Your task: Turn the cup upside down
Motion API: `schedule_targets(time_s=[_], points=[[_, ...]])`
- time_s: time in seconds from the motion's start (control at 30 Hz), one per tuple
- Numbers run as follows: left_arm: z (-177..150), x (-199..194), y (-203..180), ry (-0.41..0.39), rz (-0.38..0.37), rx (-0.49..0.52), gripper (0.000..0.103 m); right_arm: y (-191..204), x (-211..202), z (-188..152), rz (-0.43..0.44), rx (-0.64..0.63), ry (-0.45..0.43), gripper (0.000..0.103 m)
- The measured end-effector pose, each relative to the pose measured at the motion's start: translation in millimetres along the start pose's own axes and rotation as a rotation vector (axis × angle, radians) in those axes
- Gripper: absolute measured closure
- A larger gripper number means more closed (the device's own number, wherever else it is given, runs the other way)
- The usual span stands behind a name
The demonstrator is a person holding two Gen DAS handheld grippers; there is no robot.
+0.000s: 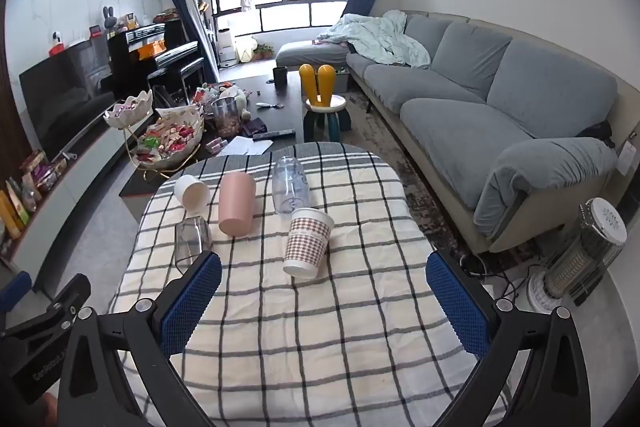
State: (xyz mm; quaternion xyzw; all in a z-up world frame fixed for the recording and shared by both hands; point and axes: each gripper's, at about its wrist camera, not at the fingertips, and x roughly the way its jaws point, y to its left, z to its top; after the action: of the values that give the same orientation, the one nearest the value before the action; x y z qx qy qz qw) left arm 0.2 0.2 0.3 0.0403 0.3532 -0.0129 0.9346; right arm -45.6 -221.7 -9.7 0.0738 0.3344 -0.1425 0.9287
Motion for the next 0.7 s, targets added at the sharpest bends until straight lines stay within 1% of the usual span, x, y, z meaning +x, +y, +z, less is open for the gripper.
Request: schedule_targets(time_s=[0.1,0.13,0.23,0.7], points=[[0.5,0.6,2.5,0.000,-0.007,-0.013,0.000,-0.4,-0.3,-0.1,0.006,0.006,-0.004,0.000],[-0.3,-4.9,2.6,-0.025,-0.006,0.000,0.000,-0.2,-0.3,-0.1,0.006,0.006,-0.003,0.000],[0.1,-0.5,-3.1,-0.014,-0.001,0.007,0.000,-0.2,-0.8,0.0,0.007,0.006,-0.002,0.000],[-1.5,2.6,-3.9,-0.010,-0.001,0.004,0.000,-0.1,-0.6,0.2,0.006,0.006,-0.002,0.000]])
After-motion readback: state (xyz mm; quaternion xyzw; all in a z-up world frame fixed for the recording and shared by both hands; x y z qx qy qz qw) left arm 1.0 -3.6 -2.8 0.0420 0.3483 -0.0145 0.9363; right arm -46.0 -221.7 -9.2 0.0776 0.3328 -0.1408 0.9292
